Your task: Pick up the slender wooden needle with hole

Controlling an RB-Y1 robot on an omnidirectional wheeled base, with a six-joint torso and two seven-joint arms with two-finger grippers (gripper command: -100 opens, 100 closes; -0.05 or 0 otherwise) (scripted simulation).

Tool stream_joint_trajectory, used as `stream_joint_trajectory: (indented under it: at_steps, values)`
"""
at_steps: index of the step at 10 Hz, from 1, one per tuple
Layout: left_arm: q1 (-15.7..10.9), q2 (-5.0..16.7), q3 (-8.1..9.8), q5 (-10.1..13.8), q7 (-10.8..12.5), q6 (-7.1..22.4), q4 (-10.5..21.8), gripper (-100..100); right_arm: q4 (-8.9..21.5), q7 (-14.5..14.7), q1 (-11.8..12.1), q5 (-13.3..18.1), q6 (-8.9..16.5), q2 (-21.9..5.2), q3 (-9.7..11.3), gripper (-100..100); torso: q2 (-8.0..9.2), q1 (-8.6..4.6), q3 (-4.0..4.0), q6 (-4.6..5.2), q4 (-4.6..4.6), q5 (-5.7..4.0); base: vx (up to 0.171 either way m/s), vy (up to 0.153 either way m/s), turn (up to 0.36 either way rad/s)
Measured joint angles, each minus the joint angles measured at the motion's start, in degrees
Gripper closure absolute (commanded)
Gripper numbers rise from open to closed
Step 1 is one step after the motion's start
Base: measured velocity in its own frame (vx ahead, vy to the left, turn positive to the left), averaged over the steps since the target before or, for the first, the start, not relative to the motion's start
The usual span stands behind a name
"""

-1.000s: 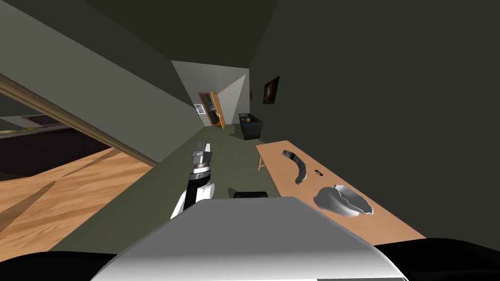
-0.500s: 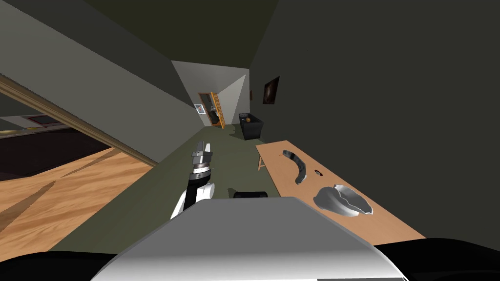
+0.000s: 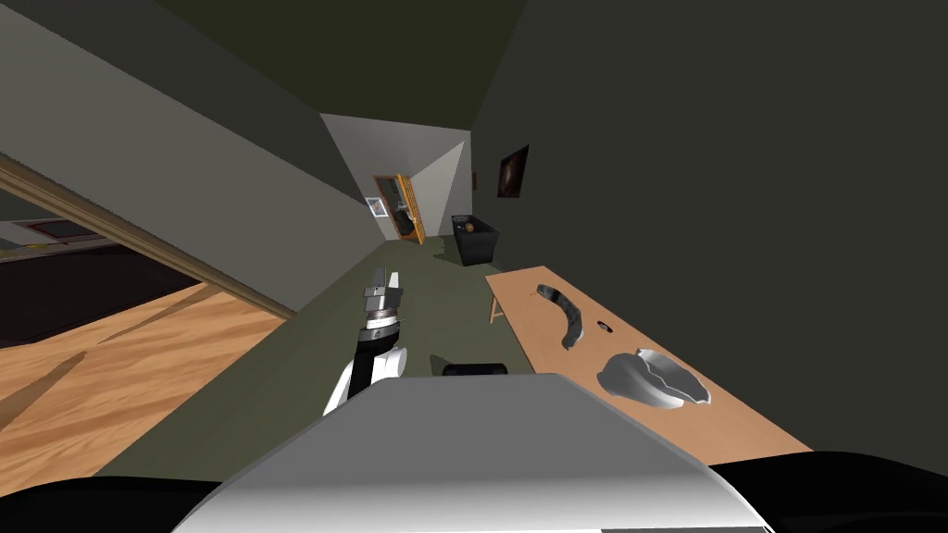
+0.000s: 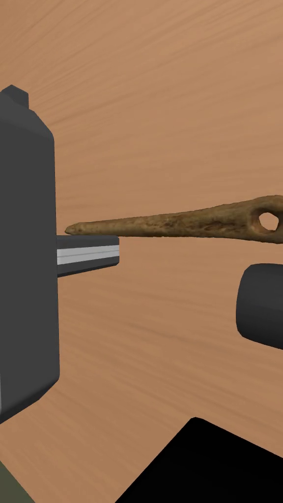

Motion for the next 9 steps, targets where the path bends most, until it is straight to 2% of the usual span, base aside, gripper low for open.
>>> stream_joint_trajectory:
  at_steps: [1,2,5,7,9]
  values:
    - [0.0,0.0,0.00,0.0,0.0,0.0,0.0,0,0.0,0.0,0.0,0.0,0.0,0.0,0.0,-100,0.02,-0.07,0.01,0.00,0.01,-0.02,-0.030,0.027,0.118]
    - [0.0,0.0,0.00,0.0,0.0,0.0,0.0,0,1.7,-0.4,-1.3,-0.4,-0.3,-0.6,0.2,-100,0.09,-0.04,0.05,-0.06,0.02,0.00,-0.076,0.035,0.187]
    - [0.0,0.0,0.00,0.0,0.0,0.0,0.0,0,1.7,-2.6,-1.6,-2.1,-0.9,-2.4,1.0,-100,0.36,-0.08,0.21,0.00,0.08,-0.02,-0.110,-0.002,0.125]
    - [0.0,0.0,0.00,0.0,0.0,0.0,0.0,0,1.3,-4.6,-1.7,-2.9,-2.8,-2.6,1.8,-100,0.58,-0.38,0.34,0.00,0.13,-0.09,-0.138,-0.079,0.158]
    - [0.0,0.0,0.01,0.0,0.0,0.0,0.0,0,1.3,-5.8,-1.7,-3.5,-4.7,-2.3,1.8,-100,0.49,-0.49,0.29,0.02,0.12,-0.12,-0.107,-0.101,0.122]
